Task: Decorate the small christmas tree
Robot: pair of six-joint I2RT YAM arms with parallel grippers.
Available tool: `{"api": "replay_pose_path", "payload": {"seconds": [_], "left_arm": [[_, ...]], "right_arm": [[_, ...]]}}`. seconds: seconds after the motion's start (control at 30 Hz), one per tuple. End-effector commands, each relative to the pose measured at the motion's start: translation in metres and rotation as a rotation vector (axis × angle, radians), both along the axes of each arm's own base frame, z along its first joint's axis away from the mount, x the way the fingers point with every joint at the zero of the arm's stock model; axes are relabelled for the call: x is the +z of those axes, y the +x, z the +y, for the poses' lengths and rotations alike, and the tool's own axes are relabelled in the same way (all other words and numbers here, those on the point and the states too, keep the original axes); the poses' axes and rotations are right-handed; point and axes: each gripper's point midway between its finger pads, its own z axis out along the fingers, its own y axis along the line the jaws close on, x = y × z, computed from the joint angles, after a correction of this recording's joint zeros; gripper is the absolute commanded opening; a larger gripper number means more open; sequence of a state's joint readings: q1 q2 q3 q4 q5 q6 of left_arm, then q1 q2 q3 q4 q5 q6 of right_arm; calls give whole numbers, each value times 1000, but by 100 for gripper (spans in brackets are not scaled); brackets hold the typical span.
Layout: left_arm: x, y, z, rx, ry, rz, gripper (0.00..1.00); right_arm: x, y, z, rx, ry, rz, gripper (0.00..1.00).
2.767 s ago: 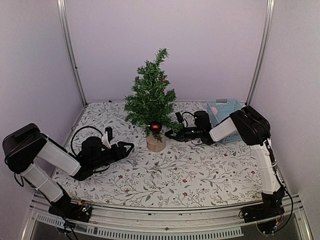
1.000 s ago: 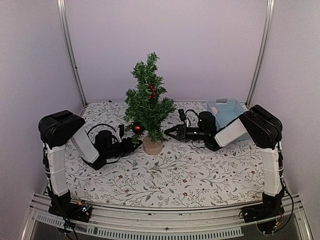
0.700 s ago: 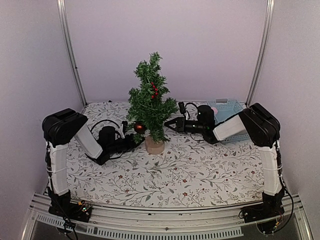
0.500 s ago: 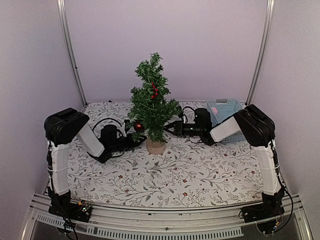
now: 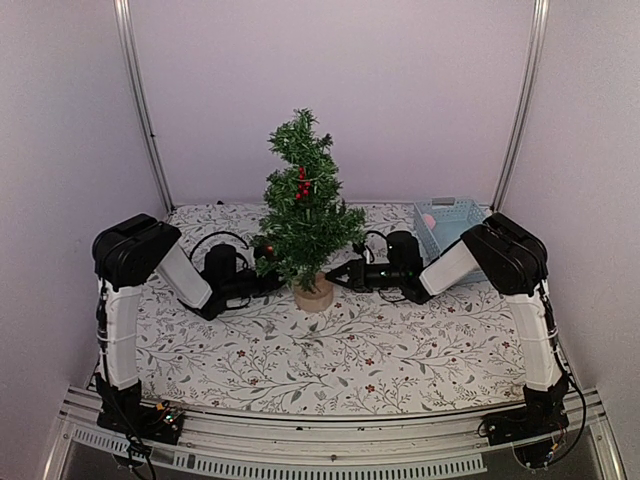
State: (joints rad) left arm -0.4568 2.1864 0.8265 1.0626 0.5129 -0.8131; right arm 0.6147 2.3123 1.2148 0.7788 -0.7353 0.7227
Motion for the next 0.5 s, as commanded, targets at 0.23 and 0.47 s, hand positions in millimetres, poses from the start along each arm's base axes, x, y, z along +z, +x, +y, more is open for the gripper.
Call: {"api": "replay_pose_path", "payload": {"seconds": [0.23, 0.47], "left_arm": [[-6, 3, 52, 107, 27, 49, 46], [3, 0, 70, 151, 37, 34, 51]], "right_arm": [[33, -29, 11, 40, 69, -29, 29], [52, -34, -4, -10, 71, -64, 29]]}}
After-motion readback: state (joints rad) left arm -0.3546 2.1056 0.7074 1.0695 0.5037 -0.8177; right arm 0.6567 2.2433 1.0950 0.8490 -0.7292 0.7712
